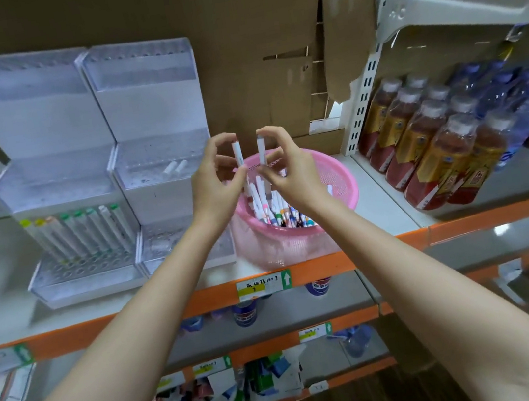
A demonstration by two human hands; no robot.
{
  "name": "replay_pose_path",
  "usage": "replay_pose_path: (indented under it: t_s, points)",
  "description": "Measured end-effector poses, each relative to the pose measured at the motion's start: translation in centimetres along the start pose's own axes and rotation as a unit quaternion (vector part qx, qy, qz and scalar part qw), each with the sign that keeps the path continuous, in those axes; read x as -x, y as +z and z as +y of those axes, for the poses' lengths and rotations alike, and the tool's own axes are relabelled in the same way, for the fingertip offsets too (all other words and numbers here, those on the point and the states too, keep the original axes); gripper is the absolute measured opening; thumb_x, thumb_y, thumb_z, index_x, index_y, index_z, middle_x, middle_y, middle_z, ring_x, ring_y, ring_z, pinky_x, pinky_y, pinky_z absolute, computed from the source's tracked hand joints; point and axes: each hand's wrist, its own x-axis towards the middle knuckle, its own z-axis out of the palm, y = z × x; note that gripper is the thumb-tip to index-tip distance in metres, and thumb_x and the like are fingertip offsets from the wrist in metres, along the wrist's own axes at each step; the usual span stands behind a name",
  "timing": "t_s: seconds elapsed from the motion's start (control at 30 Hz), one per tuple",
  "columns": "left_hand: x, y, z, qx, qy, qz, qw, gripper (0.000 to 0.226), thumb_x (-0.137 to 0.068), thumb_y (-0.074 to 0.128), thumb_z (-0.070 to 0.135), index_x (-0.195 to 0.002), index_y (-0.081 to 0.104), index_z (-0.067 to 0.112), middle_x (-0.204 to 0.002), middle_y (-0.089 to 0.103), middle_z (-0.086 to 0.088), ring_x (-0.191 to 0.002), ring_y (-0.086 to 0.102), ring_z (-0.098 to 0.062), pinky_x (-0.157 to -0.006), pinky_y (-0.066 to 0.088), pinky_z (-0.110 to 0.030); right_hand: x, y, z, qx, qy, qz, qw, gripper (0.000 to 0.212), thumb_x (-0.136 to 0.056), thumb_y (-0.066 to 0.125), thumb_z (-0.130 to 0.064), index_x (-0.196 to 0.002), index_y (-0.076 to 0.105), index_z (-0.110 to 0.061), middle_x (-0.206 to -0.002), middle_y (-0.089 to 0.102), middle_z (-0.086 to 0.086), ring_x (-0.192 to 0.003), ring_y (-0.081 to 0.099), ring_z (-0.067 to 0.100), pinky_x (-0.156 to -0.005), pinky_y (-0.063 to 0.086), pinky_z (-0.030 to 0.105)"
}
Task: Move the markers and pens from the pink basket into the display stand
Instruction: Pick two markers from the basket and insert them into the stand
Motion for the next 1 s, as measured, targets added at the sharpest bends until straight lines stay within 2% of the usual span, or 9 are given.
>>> replay_pose_path:
  t_s: [0.17,0.27,0.4,0.53,0.67,0.73,0.8,0.9,1.0]
  points:
    - [0.7,-4.5,-0.4,-0.012,0.006,0.012,1.000,0.042,-0.084,0.067,0.009,-0.115,0.049,0.032,-0.083,0.060,0.001,-0.074,0.066,-0.016,-0.072,0.058,-0.037,0.1,2.6,-2.9,-0.002,-0.021,0.013,1.000,0.052,-0.081,0.070,-0.003,-0.126,0.051,-0.020,-0.080,0.060,-0.004,-0.075,0.062,0.012,-0.067,0.052,0.026]
    - [0.9,-8.0,-1.0,-0.019,0.015,0.017,1.000,0.041,-0.084,0.067,0.010,-0.115,0.050,0.030,-0.082,0.060,0.002,-0.073,0.066,-0.015,-0.072,0.058,-0.037,0.0,5.3,-5.2,-0.018,-0.045,0.019,0.999,0.049,-0.079,0.068,0.000,-0.123,0.051,-0.015,-0.079,0.061,0.004,-0.069,0.061,0.016,-0.066,0.053,0.030]
    - [1.1,-13.2,-2.3,-0.043,0.016,0.027,0.999,0.040,-0.085,0.067,0.010,-0.117,0.050,0.025,-0.081,0.059,0.003,-0.071,0.066,-0.013,-0.070,0.057,-0.033,-0.1,9.8,-8.3,-0.024,-0.050,0.020,0.998,0.048,-0.081,0.069,-0.004,-0.124,0.051,-0.016,-0.086,0.059,0.002,-0.067,0.062,0.017,-0.062,0.048,0.021]
    - [1.3,-18.0,-3.8,-0.064,0.016,0.041,0.997,0.041,-0.085,0.068,0.012,-0.119,0.050,0.025,-0.081,0.057,0.009,-0.072,0.065,-0.013,-0.068,0.055,-0.025,0.0,14.4,-11.2,-0.033,-0.042,0.014,0.998,0.050,-0.081,0.067,0.001,-0.125,0.049,-0.016,-0.087,0.053,-0.002,-0.067,0.062,0.021,-0.059,0.045,0.020]
    - [1.4,-22.1,-5.7,-0.058,0.010,0.031,0.998,0.040,-0.086,0.068,0.012,-0.117,0.048,0.028,-0.082,0.055,0.006,-0.072,0.065,-0.016,-0.068,0.058,-0.037,0.1,18.6,-13.3,-0.037,-0.030,0.005,0.999,0.050,-0.084,0.066,0.000,-0.127,0.045,-0.015,-0.083,0.048,-0.010,-0.068,0.061,0.018,-0.062,0.047,0.024]
    - [1.6,-23.7,-6.6,-0.057,0.006,0.036,0.998,0.039,-0.086,0.067,0.009,-0.117,0.049,0.024,-0.081,0.053,0.005,-0.070,0.063,-0.016,-0.068,0.058,-0.038,0.3,20.4,-14.0,-0.038,-0.032,0.007,0.999,0.049,-0.084,0.066,-0.001,-0.126,0.045,-0.014,-0.083,0.047,-0.008,-0.064,0.056,0.011,-0.060,0.044,0.017]
    - [1.8,-25.1,-7.3,-0.063,0.010,0.042,0.997,0.038,-0.086,0.067,0.008,-0.117,0.050,0.021,-0.081,0.054,0.004,-0.070,0.063,-0.016,-0.067,0.055,-0.033,0.5,21.8,-14.6,-0.040,-0.030,0.009,0.999,0.048,-0.084,0.066,0.000,-0.125,0.045,-0.013,-0.082,0.047,-0.008,-0.062,0.053,0.006,-0.057,0.041,0.011]
    - [2.1,-26.8,-7.9,-0.069,0.018,0.041,0.997,0.039,-0.085,0.068,0.006,-0.116,0.051,0.020,-0.080,0.056,0.002,-0.069,0.063,-0.012,-0.065,0.052,-0.025,0.9,23.5,-15.3,-0.050,-0.023,0.008,0.998,0.049,-0.084,0.066,0.001,-0.125,0.046,-0.015,-0.082,0.047,-0.013,-0.061,0.053,0.004,-0.059,0.047,0.022]
    - [2.3,-27.8,-8.5,-0.064,0.017,0.039,0.997,0.039,-0.083,0.070,0.007,-0.116,0.051,0.019,-0.081,0.058,0.000,-0.070,0.063,-0.007,-0.066,0.050,-0.017,1.3,24.5,-15.8,-0.043,-0.019,0.000,0.999,0.050,-0.085,0.067,0.000,-0.126,0.045,-0.015,-0.083,0.046,-0.014,-0.062,0.054,0.002,-0.056,0.050,0.021]
